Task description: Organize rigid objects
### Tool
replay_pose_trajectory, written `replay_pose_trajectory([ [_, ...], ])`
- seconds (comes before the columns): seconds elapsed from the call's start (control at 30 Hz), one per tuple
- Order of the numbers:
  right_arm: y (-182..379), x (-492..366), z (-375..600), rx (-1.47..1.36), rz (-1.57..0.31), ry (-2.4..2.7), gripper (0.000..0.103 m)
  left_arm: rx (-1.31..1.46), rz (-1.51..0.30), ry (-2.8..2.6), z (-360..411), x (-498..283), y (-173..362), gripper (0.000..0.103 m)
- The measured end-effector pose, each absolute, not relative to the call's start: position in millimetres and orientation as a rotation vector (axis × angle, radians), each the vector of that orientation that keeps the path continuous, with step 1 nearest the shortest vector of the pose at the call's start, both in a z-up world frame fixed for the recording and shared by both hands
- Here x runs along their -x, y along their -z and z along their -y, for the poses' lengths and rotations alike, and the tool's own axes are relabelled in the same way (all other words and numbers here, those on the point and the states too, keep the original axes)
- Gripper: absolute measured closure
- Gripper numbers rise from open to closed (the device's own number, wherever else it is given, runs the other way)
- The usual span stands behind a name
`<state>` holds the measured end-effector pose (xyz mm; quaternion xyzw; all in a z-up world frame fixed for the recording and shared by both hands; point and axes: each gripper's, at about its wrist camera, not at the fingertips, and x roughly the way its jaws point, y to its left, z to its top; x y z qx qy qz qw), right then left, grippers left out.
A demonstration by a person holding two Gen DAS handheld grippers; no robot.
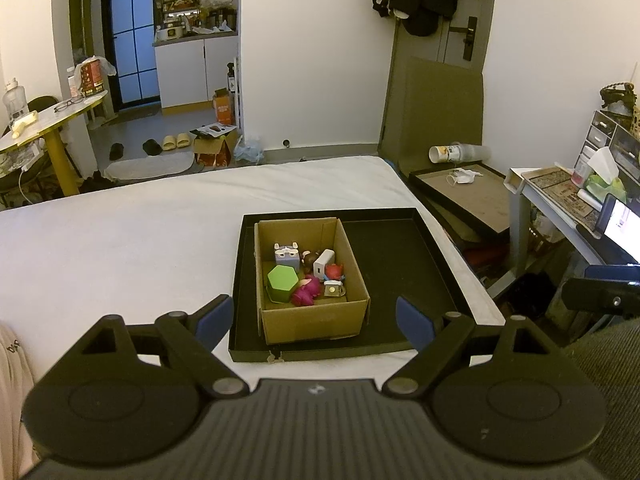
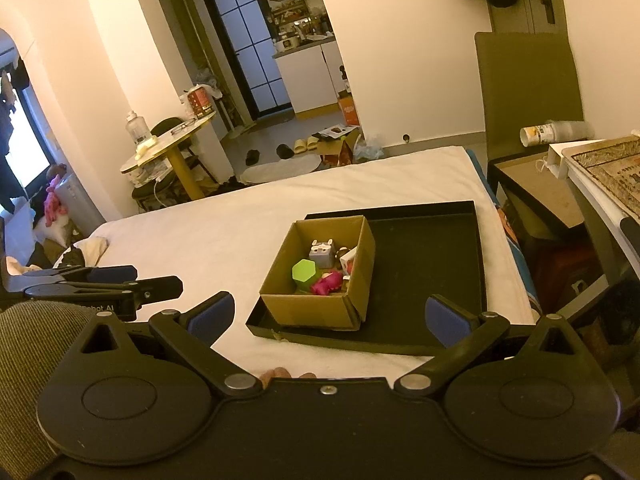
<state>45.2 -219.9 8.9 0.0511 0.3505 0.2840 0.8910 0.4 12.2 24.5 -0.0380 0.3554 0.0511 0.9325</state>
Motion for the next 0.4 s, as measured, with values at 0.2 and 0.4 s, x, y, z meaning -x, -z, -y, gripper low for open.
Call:
replay_pose_trajectory([
  [0.2,-8.4,-44.6,219.3,-0.104,-0.727,-0.587,0.000,0.076,-0.726,-0.107,-12.5,-0.3,-24.9,0.016],
  [0.4,-8.2,-45.0,219.8,-0.108,-0.728,-0.589,0.000,0.076,-0.725,-0.107,-12.8,-0.2,-25.3,0.016],
])
